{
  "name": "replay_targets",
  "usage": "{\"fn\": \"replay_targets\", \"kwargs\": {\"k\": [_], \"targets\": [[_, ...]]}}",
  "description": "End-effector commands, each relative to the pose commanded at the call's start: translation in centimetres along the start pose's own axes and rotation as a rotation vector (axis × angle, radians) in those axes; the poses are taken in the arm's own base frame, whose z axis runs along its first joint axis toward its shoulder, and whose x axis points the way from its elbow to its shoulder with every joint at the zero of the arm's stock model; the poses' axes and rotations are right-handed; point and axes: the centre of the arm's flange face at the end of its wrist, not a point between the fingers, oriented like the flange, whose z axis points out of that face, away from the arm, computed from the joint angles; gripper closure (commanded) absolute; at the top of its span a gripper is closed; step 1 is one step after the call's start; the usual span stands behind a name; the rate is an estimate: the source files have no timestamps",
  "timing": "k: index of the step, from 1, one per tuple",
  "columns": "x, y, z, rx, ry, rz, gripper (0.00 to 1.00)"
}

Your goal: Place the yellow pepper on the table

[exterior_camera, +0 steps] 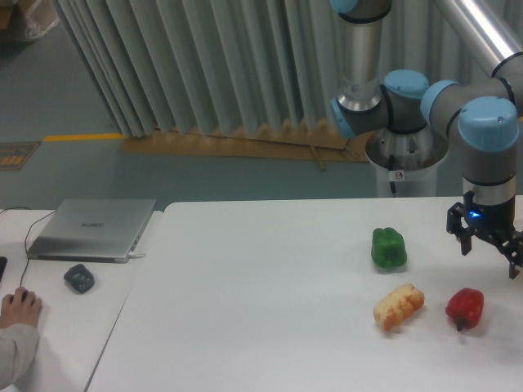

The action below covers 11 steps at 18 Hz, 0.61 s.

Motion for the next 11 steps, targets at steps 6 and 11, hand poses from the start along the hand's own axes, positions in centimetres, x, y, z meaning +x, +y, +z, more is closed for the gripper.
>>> {"fn": "replay_targets", "kwargs": {"k": [6,11], "targets": [[-0.5,0.8,-0.4,-0.001,-0.003,0.03,0.0],[-2.3,4.6,-2.5,0.008,-0.03,0.086,0.0]]}}
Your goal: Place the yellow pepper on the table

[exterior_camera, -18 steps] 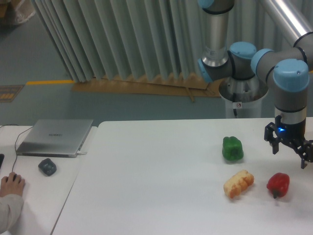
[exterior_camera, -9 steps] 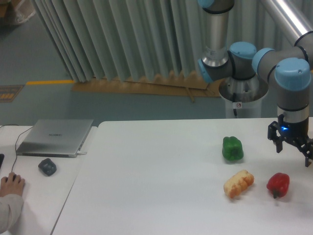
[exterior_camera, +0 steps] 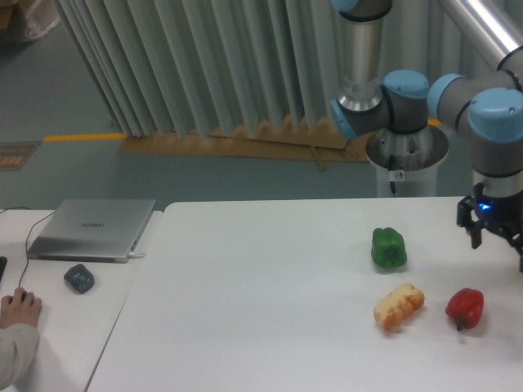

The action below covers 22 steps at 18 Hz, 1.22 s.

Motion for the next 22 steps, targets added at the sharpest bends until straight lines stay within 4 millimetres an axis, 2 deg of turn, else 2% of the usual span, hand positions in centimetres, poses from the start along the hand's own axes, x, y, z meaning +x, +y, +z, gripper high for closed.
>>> {"fn": "replay_targets", "kwargs": {"k": [3,5,7,9,13,16,17,18,19,22], "targets": [[-0.8,1.7,0.5,-0.01,0.005,0.009,0.0],[-2.5,4.9,0.4,-0.015,0.0,0.039,0.0],[-4.2,8.9,0.4,-0.014,-0.001,0.135,0.0],[-5.4,11.8,0.6,0.002,0.001,0.231,0.0],[-6.5,13.2,1.9,-0.026,0.016,0.284,0.0],[-7.4,13.9,4.8,-0.097,0.056,0.229,0.0],[-7.7,14.6,5.0,-0.105,0.055,0.147,0.0],[-7.9,15.9,5.3,-0.108,0.053,-0.042,0.0],[-9.1,16.4,5.9,-0.112,0.033,-0.217,0.0],[-11.8,16.7,7.0,-0.094,-0.054,-0.548,0.0]]}}
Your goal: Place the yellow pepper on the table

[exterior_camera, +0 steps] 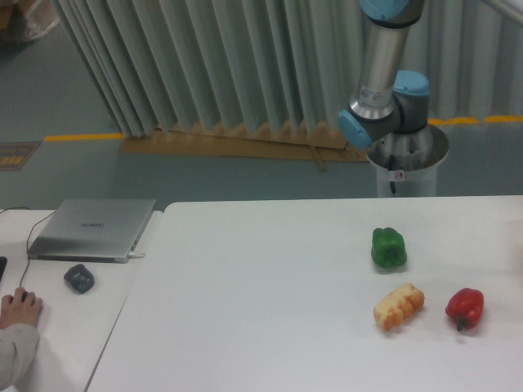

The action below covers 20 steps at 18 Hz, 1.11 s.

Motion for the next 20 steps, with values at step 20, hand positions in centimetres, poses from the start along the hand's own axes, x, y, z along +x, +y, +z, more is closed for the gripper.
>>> {"fn": "replay_targets", "kwargs": {"k": [20], "targets": [[-3.2,-3.5,8.3,0.053,-0.028,-0.203,0.0]]}}
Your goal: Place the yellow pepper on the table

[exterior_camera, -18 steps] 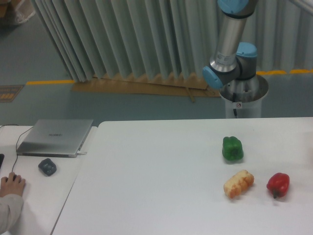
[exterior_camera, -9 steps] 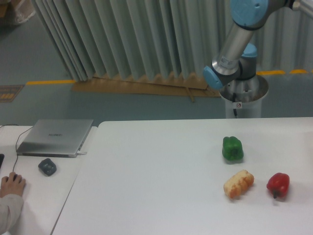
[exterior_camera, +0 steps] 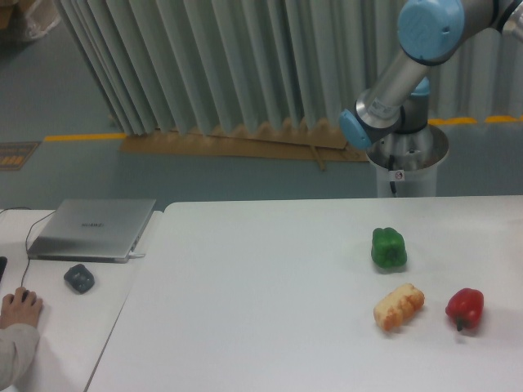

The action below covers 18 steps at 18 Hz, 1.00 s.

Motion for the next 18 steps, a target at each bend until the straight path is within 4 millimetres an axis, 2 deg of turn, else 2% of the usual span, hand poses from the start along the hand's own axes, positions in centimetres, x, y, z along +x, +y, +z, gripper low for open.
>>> {"fn": "replay_targets", "kwargs": {"k": [3,4,5,7,8,11,13,15,18], "targets": [[-0.2,0.3,0.9,-0.009,0.009,-0.005,0.0],[-0.6,0.5,0.8,-0.008,0.007,-0.005,0.11],[-0.4,0.9,0.9,-0.009,0.018,-0.001,0.41],[-0.1,1.0,0.8,-0.008,0.027,0.004,0.65],[-0.2,1.0,0.5,-0.007,0.025,-0.001,0.71],[-0.1,1.0,-0.7,-0.006,0.04,0.004,0.71],[0.3,1.1,-1.3,-0.018,0.072,0.009,0.78],[0.5,1.1,-2.2,-0.012,0.073,0.01,0.78],[1.4,1.3,-5.9,-0.002,0.105,0.018,0.78]]}}
